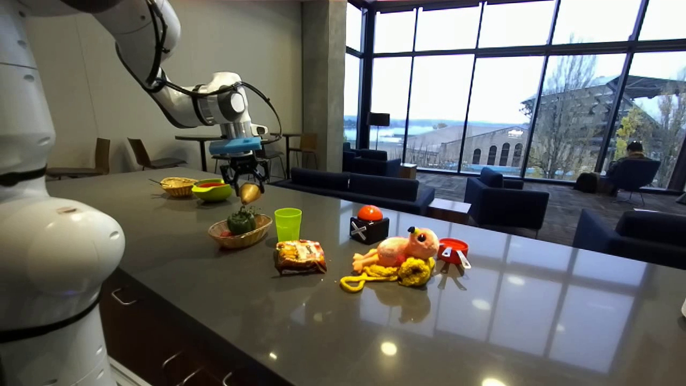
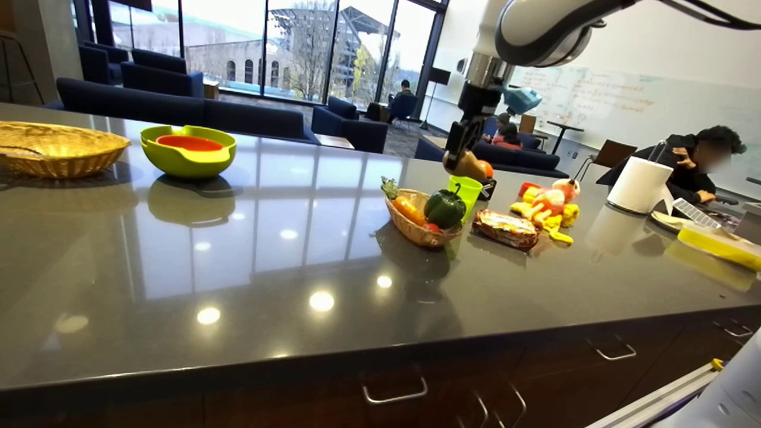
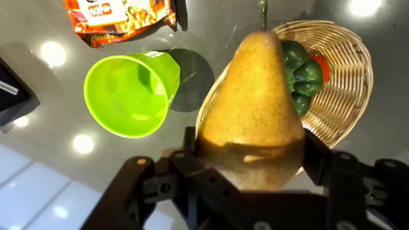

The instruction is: Put the pear inside the bowl

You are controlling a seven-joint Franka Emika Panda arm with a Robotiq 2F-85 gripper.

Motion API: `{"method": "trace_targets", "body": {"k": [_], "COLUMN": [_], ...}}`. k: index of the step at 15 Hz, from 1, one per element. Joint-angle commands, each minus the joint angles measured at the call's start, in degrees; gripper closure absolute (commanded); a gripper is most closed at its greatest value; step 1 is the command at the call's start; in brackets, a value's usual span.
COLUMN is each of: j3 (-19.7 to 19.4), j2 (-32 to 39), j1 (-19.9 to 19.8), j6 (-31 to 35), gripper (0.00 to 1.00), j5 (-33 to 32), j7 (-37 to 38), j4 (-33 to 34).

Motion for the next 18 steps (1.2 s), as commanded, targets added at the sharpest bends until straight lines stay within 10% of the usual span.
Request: {"method": "trace_targets", "body": {"k": [1, 18], "j3": [0.9, 1.0], "j2": [2.9, 13.4], "j1": [0.8, 2.9], "j6": [-3.2, -7.4], "gripper": [0.47, 0.47], "j5": [0.3, -0.7], "j7": [0.6, 23.1], "j4": [4.9, 17.2]}}
